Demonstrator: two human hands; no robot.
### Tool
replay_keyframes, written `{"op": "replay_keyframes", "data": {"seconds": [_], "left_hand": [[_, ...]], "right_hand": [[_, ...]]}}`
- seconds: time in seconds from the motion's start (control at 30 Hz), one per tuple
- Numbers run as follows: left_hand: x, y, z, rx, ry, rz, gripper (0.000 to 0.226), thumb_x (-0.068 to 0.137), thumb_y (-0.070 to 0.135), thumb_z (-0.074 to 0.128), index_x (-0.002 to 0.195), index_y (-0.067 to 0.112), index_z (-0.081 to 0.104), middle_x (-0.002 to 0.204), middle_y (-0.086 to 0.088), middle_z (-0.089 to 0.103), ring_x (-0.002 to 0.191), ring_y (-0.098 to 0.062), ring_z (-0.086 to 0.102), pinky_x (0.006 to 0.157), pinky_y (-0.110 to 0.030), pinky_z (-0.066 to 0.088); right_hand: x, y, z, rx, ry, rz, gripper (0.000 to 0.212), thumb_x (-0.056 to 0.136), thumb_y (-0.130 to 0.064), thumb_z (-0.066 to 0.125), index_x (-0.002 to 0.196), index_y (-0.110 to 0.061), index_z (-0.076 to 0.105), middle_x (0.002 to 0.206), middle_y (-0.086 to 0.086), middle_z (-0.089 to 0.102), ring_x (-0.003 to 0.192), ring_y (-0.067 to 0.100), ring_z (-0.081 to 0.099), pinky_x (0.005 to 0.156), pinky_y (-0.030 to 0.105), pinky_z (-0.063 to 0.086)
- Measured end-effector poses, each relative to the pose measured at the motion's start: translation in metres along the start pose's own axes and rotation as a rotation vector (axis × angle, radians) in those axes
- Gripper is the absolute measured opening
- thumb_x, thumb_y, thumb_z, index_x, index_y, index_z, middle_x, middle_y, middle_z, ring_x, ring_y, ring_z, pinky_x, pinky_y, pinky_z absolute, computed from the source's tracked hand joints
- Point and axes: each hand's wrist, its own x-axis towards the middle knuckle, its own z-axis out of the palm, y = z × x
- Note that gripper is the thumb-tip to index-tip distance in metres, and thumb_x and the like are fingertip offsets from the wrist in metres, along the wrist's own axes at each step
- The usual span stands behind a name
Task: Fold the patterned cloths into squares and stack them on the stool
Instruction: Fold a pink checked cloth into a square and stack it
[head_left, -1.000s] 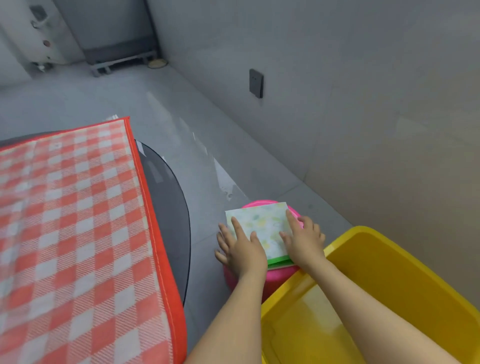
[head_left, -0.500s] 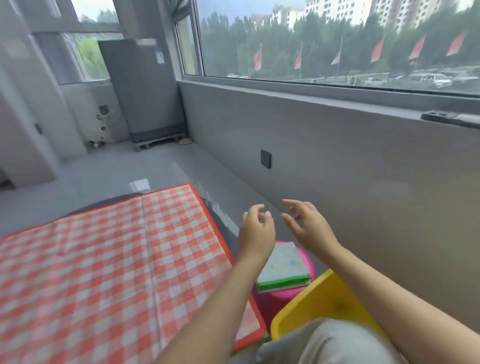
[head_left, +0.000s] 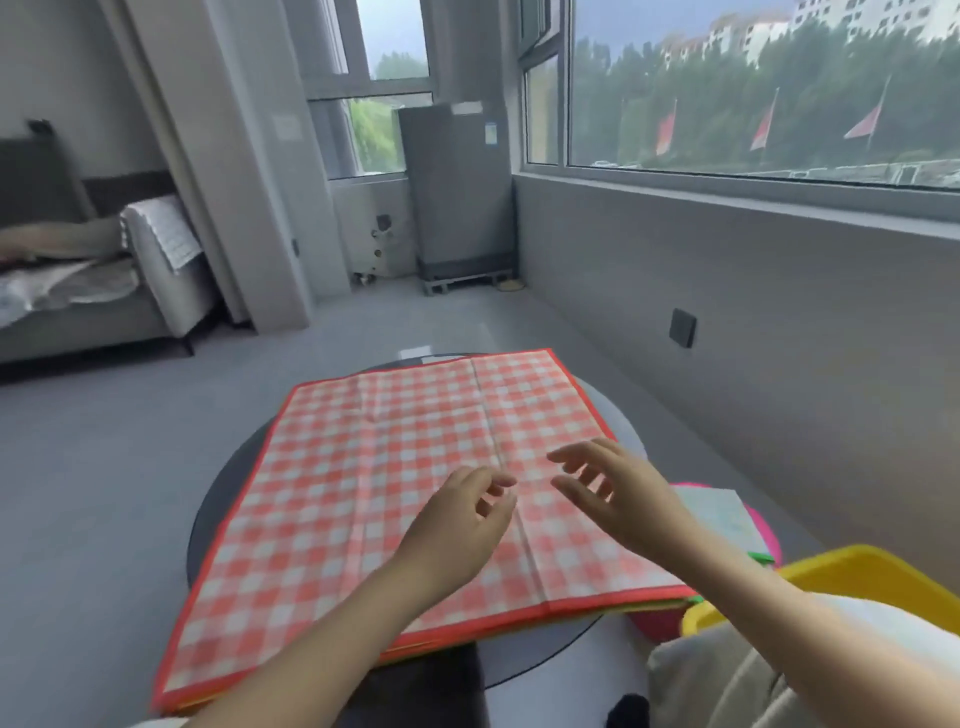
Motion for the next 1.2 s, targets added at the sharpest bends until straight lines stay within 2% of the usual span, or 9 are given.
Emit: {"op": "replay_keyframes", "data": {"seconds": [0.13,0.23,0.37,0.5,0.67,0.87,1.0,1.13,1.2], "left_hand": [[-0.032,-0.035,-0.006,0.042,-0.057,-0.073,0.025,0.095,0.042,0.047,0.116,0.034,0.058,0.112,0.019,0.050,0.097,0.009,0.051,0.088,-0.017,0.046],[-0.048,-0.051,-0.007,0.031,-0.115,-0.108,0.021,0.092,0.044,0.053,0.109,0.038,0.063,0.108,0.022,0.052,0.101,0.007,0.049,0.091,-0.015,0.041],[-0.058,-0.059,-0.004,0.066,-0.174,-0.088,0.015,0.084,0.053,0.060,0.095,0.045,0.066,0.108,0.024,0.050,0.111,0.005,0.042,0.098,-0.019,0.034],[-0.060,-0.061,0.000,0.111,-0.183,-0.062,0.022,0.081,0.051,0.065,0.100,0.041,0.068,0.112,0.025,0.046,0.114,0.004,0.036,0.101,-0.019,0.028],[-0.059,-0.063,0.001,0.101,-0.178,-0.074,0.022,0.079,0.050,0.068,0.101,0.044,0.069,0.112,0.026,0.047,0.113,0.003,0.038,0.103,-0.026,0.034],[-0.060,-0.063,0.001,0.079,-0.176,-0.075,0.021,0.078,0.047,0.070,0.099,0.041,0.071,0.108,0.029,0.049,0.110,0.005,0.039,0.102,-0.026,0.036],[-0.060,-0.061,0.000,0.068,-0.180,-0.088,0.019,0.079,0.044,0.070,0.097,0.038,0.073,0.106,0.028,0.050,0.110,0.004,0.040,0.101,-0.025,0.036],[-0.060,-0.057,-0.001,0.048,-0.163,-0.122,0.013,0.083,0.040,0.068,0.092,0.034,0.075,0.106,0.026,0.054,0.109,0.003,0.042,0.099,-0.025,0.036],[-0.059,-0.055,-0.003,0.053,-0.162,-0.145,0.014,0.083,0.040,0.068,0.092,0.033,0.075,0.107,0.023,0.056,0.109,0.001,0.044,0.097,-0.024,0.037]], "right_hand": [[-0.011,-0.002,0.028,-0.014,-0.166,0.001,0.028,0.087,-0.044,0.057,0.113,-0.033,0.061,0.101,-0.016,0.056,0.083,-0.001,0.057,0.071,0.016,0.048],[-0.017,-0.004,0.040,-0.060,-0.266,-0.014,0.029,0.086,-0.047,0.057,0.112,-0.034,0.061,0.101,-0.020,0.055,0.086,0.001,0.056,0.073,0.016,0.048],[-0.024,-0.005,0.049,-0.101,-0.344,-0.069,0.029,0.084,-0.050,0.058,0.108,-0.036,0.064,0.101,-0.020,0.054,0.090,0.001,0.053,0.076,0.015,0.044],[-0.027,-0.003,0.054,-0.134,-0.401,-0.152,0.030,0.078,-0.057,0.060,0.102,-0.040,0.068,0.102,-0.020,0.054,0.098,0.004,0.047,0.083,0.016,0.039],[-0.027,-0.007,0.052,-0.139,-0.483,-0.203,0.050,0.069,-0.074,0.048,0.105,-0.045,0.066,0.105,-0.026,0.048,0.102,0.001,0.040,0.082,0.008,0.033],[-0.025,-0.011,0.053,-0.093,-0.509,-0.191,0.040,0.069,-0.067,0.054,0.099,-0.046,0.069,0.102,-0.029,0.052,0.102,-0.004,0.040,0.080,0.008,0.034],[-0.025,-0.013,0.053,-0.086,-0.504,-0.159,0.026,0.074,-0.057,0.063,0.095,-0.044,0.071,0.102,-0.029,0.054,0.104,-0.004,0.040,0.079,0.010,0.036],[-0.026,-0.018,0.056,-0.087,-0.484,-0.117,0.018,0.081,-0.048,0.063,0.092,-0.037,0.073,0.099,-0.030,0.054,0.100,-0.004,0.043,0.080,0.009,0.035],[-0.025,-0.021,0.057,-0.096,-0.459,-0.100,0.019,0.084,-0.045,0.061,0.093,-0.033,0.073,0.099,-0.025,0.059,0.098,-0.002,0.046,0.081,0.013,0.039]]}}
